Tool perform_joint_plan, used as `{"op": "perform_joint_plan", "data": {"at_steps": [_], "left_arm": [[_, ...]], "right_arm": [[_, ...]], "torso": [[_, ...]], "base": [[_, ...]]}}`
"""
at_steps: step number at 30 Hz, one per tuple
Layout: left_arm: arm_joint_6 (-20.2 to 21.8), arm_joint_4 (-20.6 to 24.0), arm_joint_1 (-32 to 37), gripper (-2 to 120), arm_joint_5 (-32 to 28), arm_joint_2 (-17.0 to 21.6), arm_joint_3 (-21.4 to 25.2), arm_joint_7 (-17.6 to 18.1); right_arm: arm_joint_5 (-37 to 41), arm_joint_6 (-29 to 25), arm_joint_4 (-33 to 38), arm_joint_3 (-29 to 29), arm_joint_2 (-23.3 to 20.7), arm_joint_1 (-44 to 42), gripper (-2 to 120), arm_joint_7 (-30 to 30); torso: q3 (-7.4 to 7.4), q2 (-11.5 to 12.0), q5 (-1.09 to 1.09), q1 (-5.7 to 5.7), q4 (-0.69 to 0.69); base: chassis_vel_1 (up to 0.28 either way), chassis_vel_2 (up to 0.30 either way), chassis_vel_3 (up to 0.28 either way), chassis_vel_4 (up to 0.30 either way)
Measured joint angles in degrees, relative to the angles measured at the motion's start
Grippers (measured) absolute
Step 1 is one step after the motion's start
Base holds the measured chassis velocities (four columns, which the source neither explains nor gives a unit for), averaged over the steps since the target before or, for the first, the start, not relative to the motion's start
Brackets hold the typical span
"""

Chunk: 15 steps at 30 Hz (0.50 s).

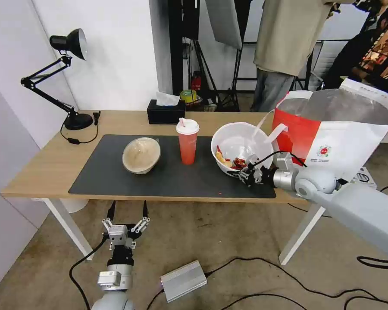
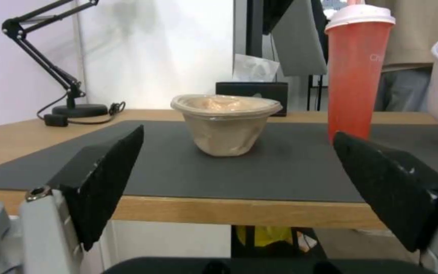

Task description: Pick up the trash from the table and place it into the takeout bag.

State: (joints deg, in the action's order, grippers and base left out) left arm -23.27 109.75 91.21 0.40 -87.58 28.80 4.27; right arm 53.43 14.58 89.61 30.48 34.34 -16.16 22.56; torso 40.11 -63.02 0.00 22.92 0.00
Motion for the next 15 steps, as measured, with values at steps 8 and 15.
{"op": "perform_joint_plan", "data": {"at_steps": [8, 15], "left_arm": [[0.0, 0.2, 0.1, 100, 0.1, -0.1, 0.0, 0.0], [0.0, 0.5, 0.3, 100, 0.2, -0.3, -0.1, 0.0]], "right_arm": [[-0.6, -0.1, 0.7, 0.0, -0.3, 0.6, 0, 0.0], [-0.9, -0.2, 2.3, -0.3, -1.4, 0.8, 0, -0.1]], "torso": [[0.00, 0.0, 0.00, 0.00, 0.00], [0.00, 0.0, 0.00, 0.00, 0.00]], "base": [[0.000, 0.000, 0.000, 0.000], [0.000, 0.000, 0.000, 0.000]]}}
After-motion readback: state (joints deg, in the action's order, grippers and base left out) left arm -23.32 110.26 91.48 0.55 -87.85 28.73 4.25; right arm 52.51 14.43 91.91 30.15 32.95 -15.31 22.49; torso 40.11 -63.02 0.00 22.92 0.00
